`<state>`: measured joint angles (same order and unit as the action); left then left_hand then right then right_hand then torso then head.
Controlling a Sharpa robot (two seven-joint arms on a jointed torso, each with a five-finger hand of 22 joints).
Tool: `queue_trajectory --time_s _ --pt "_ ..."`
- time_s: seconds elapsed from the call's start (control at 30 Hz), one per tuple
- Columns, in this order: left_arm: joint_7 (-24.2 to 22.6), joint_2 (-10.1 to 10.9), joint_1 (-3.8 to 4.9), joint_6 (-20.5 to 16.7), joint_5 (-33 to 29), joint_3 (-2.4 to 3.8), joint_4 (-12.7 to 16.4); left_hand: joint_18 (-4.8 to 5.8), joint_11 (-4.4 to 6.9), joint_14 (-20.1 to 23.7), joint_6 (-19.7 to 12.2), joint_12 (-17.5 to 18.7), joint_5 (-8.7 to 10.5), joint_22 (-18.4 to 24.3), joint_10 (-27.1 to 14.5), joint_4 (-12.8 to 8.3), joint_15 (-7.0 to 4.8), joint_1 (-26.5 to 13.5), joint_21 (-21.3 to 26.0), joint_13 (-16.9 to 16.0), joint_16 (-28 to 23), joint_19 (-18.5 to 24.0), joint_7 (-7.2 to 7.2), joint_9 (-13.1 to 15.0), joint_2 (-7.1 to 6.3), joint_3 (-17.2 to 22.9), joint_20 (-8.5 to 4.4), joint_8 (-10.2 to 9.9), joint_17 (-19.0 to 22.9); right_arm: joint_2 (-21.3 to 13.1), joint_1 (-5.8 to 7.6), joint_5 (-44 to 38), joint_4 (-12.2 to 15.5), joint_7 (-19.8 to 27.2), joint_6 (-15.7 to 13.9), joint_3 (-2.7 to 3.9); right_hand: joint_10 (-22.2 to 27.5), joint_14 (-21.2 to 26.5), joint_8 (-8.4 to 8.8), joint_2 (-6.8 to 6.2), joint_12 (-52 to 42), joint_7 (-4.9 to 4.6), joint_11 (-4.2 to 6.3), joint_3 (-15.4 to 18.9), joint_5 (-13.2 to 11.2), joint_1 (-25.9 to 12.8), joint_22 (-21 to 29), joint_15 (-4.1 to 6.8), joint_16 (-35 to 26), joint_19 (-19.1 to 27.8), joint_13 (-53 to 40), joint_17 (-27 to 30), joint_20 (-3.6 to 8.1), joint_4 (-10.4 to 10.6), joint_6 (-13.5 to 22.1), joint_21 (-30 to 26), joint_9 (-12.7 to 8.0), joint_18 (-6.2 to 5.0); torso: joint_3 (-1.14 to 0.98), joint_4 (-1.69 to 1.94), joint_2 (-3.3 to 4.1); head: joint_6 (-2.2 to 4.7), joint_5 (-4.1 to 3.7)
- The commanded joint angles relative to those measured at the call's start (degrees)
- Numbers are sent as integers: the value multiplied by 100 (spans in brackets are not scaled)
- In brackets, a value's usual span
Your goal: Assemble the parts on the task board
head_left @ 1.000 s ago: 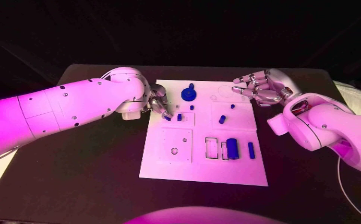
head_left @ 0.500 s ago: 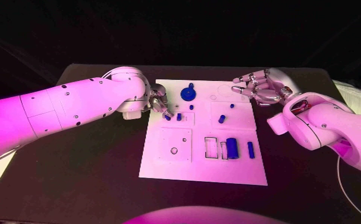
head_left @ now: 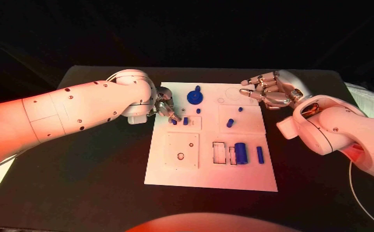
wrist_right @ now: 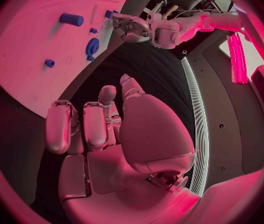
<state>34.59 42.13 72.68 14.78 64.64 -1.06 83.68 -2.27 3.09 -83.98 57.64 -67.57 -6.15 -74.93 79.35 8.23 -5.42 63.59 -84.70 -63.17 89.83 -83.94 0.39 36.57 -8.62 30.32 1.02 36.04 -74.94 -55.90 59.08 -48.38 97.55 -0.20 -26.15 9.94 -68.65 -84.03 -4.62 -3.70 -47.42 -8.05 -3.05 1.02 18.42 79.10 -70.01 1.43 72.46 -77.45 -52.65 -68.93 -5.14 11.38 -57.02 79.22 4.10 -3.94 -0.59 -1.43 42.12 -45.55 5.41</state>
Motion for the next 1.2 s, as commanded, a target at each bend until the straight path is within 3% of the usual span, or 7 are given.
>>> queue_trajectory --time_s 0.03,0.33,0.83,1.13,1.2 --pt "82 -17 -33 84 -42 -23 -2 71 0 -602 26 -25 0 -987 40 11 -36 -68 -12 -6 17 -327 15 4 1 -46 -34 -39 -1506 1 -4 -37 9 63 70 0 43 -175 -31 50 -8 0 7 43 17 30 5 -11 -14 21 5 6 18 0 14 -35 8 -62 0 0 -1 -9 -1" --pt "120 -17 -33 68 -16 -23 -17 77 12 -602 100 -48 1 -1010 75 105 -45 -206 -29 -48 17 -339 -1 15 6 -280 -41 -49 -1506 1 -4 -37 9 69 62 0 44 -174 -31 50 -8 0 7 43 18 30 6 -11 -15 22 5 7 18 0 14 -36 8 -62 -3 -1 2 -14 2" --pt "108 33 -33 -123 2 -17 -3 78 12 -602 188 -28 18 -1025 99 530 -46 -573 -23 -64 17 -342 -3 79 5 -1335 -45 -55 -1506 4 -5 -37 -4 60 44 0 45 -174 -31 52 -7 0 7 46 20 34 11 -11 -20 24 8 12 18 -1 14 -39 8 -63 -1 -3 -2 -9 -2" --pt "-8 161 -32 -511 -142 7 121 62 13 -602 162 47 5 -981 62 708 -52 -544 36 3 17 -316 -2 113 129 -1742 -52 -58 -1506 12 -11 -38 -18 44 25 0 49 -174 -30 53 -2 -1 6 51 20 33 16 -11 -20 27 13 11 18 2 17 -42 7 -64 1 -4 1 -8 -29" --pt "-38 199 -31 -565 -262 33 155 55 11 -602 148 75 2 -958 47 784 -53 -554 64 29 17 -304 1 123 212 -1838 -54 -59 -1506 11 -14 -41 -19 37 15 -1 49 -174 -30 53 -2 -1 6 51 20 33 16 -11 -20 27 13 11 18 2 17 -42 7 -64 1 -2 -2 1 -28"
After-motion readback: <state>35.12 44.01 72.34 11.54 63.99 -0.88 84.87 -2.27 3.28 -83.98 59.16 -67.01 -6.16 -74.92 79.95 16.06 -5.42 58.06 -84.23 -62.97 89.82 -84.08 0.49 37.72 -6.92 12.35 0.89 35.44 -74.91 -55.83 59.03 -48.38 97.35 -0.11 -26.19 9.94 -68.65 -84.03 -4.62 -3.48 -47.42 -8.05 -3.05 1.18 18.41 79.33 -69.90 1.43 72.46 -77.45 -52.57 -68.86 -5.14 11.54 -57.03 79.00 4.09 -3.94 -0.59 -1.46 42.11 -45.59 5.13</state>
